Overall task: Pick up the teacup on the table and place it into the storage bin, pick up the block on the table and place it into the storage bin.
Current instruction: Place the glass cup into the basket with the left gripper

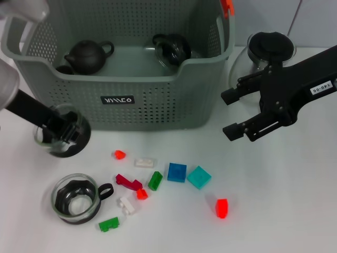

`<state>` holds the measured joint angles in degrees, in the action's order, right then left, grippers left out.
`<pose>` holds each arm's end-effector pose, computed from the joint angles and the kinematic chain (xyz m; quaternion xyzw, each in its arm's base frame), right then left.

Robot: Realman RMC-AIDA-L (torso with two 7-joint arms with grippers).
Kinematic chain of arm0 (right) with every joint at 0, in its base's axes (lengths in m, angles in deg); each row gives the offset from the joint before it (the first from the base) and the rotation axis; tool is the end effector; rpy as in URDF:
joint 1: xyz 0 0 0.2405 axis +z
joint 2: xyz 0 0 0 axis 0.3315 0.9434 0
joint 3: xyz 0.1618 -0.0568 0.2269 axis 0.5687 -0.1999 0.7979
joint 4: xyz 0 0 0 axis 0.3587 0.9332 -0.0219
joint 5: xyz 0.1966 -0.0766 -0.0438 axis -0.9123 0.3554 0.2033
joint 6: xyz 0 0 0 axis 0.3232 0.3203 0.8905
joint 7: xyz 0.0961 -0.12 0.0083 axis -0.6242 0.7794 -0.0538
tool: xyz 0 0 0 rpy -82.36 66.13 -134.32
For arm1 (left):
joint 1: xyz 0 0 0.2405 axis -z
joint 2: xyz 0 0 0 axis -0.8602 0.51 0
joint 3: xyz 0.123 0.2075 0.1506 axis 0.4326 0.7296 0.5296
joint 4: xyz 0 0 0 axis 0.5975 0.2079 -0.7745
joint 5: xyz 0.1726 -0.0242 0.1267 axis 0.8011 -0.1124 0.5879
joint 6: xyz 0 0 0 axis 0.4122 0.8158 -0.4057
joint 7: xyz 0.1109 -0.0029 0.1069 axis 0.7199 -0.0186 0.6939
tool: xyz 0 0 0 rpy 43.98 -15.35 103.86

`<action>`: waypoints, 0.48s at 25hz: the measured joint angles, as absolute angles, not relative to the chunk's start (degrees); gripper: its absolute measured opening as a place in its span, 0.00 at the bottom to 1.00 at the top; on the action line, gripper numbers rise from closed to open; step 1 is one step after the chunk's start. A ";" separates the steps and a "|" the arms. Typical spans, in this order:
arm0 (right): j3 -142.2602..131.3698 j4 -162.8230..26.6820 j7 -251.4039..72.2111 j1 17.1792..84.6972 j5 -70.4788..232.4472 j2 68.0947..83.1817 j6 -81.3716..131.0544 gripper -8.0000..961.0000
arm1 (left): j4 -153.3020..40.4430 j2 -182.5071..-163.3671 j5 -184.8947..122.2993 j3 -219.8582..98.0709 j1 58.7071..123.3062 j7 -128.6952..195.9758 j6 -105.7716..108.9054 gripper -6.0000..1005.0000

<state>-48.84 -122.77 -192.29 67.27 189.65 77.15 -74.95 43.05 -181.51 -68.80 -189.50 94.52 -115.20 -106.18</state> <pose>0.1453 0.3920 0.0304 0.9914 -0.1003 -0.0769 0.0336 -0.1846 0.3390 0.0606 -0.8767 -0.4227 0.1319 0.1881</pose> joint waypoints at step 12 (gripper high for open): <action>-46.68 -122.77 -193.67 67.36 188.88 77.45 -75.05 0.93 | 41.93 -177.33 -87.47 -202.33 99.00 -112.63 -106.15 0.06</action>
<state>-46.68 -122.77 -193.67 67.36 188.88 77.45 -75.05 41.93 -177.33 -87.47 -202.33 99.00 -112.63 -106.15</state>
